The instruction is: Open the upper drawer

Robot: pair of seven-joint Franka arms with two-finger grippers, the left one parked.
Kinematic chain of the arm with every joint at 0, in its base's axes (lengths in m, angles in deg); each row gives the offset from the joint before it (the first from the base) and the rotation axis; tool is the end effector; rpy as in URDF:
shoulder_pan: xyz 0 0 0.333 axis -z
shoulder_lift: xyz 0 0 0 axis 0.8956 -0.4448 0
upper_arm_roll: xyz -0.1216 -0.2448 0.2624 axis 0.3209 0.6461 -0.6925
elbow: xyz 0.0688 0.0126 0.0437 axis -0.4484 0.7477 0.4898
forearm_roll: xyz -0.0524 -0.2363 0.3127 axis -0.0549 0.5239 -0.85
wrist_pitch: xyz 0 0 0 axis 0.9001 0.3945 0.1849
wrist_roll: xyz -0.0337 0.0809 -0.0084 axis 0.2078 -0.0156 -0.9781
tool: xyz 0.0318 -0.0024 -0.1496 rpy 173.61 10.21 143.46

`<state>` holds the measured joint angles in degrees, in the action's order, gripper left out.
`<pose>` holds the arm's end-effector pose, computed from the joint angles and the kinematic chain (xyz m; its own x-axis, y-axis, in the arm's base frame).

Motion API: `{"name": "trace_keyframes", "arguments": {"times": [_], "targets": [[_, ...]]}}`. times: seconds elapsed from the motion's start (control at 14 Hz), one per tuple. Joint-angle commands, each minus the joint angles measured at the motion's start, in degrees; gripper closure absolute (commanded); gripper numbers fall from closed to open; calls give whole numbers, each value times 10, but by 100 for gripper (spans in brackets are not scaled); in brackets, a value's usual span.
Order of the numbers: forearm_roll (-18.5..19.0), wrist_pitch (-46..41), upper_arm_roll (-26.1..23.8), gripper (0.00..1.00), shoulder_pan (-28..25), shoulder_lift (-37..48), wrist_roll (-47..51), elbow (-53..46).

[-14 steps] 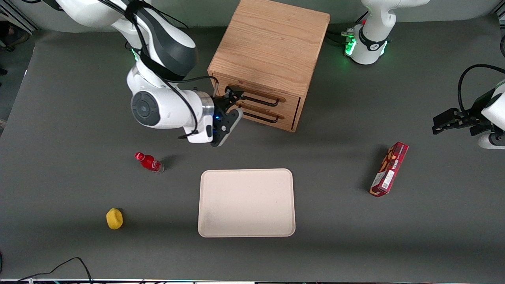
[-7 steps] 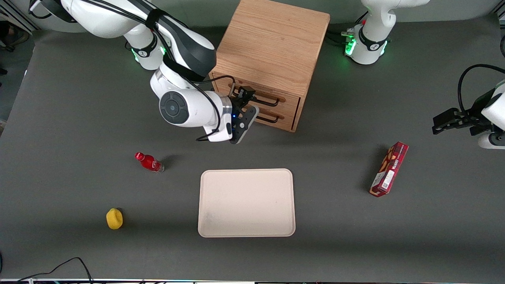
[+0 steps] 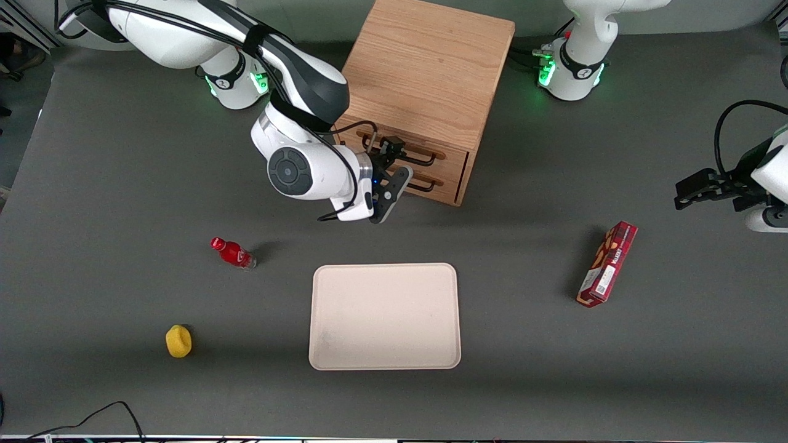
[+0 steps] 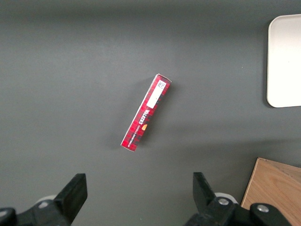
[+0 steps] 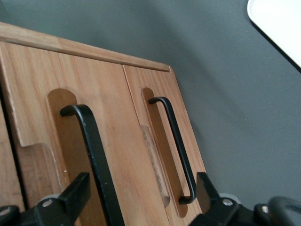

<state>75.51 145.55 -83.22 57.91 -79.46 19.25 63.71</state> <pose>0.5276 0.4668 0.3962 0.6615 0.7499 -0.0053 0.6213 -0.5520 -0.5560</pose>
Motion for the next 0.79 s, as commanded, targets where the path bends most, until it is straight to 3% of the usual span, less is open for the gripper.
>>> {"name": "trace_keyframes", "arguments": {"times": [0.0, 0.5, 0.71], "targets": [[11, 11, -9, 0, 1, -1, 2, 8], [12, 29, -9, 0, -4, -6, 2, 13], [33, 37, -9, 0, -3, -20, 2, 12]]}}
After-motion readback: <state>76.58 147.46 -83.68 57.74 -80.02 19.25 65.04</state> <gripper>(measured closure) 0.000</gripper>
